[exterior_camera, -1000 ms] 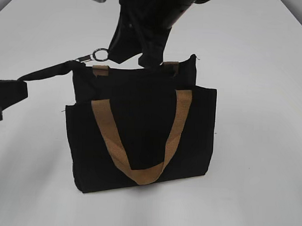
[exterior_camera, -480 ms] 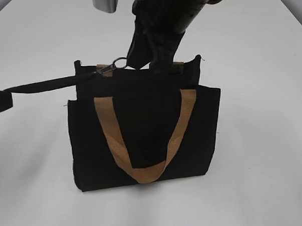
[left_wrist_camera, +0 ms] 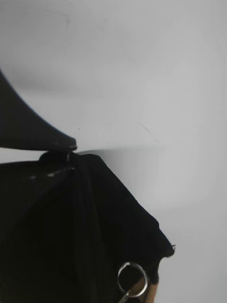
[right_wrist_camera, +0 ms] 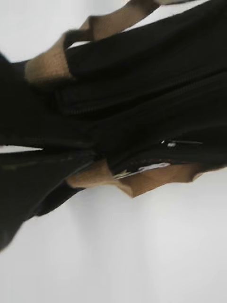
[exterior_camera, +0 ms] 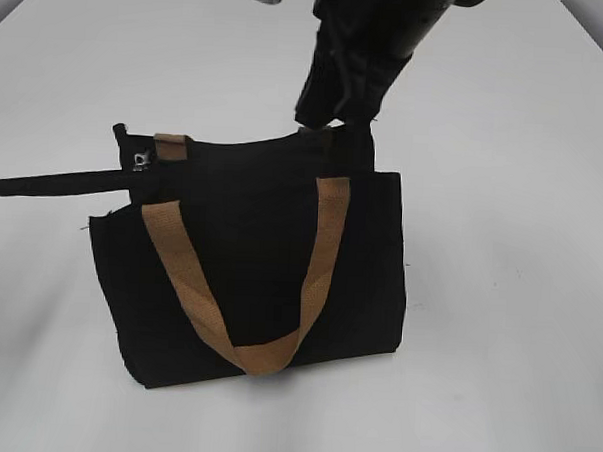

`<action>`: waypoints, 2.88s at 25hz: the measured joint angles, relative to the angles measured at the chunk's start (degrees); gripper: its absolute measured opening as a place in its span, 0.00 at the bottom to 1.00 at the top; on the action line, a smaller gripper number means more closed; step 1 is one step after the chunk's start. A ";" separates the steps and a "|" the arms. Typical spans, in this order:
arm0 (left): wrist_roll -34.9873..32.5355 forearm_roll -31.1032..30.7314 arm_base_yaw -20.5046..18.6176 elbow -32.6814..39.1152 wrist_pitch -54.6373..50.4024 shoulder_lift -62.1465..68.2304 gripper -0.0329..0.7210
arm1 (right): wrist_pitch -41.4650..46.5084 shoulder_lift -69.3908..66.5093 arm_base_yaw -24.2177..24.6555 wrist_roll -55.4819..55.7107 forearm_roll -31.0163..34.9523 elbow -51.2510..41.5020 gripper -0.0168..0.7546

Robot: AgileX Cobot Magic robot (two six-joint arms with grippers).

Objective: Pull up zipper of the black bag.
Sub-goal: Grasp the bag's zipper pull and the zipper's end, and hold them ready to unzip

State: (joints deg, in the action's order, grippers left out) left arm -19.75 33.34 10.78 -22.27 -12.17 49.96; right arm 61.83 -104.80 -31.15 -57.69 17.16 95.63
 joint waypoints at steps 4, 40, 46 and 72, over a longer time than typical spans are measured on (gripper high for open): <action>0.00 0.06 0.00 0.00 -0.16 -0.06 0.08 | -1.64 0.00 0.00 -4.13 14.02 0.00 0.02; -16.36 17.13 0.00 -3.58 -15.28 -10.34 0.08 | -10.78 -9.80 -3.27 -3.04 37.53 0.19 0.34; -18.07 19.11 -0.04 -3.58 -17.39 -10.46 0.08 | -10.88 -9.80 -3.27 -2.10 37.23 0.19 0.34; -24.36 24.85 -0.11 -3.58 -21.51 -12.18 0.08 | -11.06 -11.82 -3.27 -1.93 35.00 0.19 0.34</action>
State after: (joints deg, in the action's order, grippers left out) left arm -44.12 58.19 10.67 -25.85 -33.68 37.78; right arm 50.77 -116.63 -34.42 -59.62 52.16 95.83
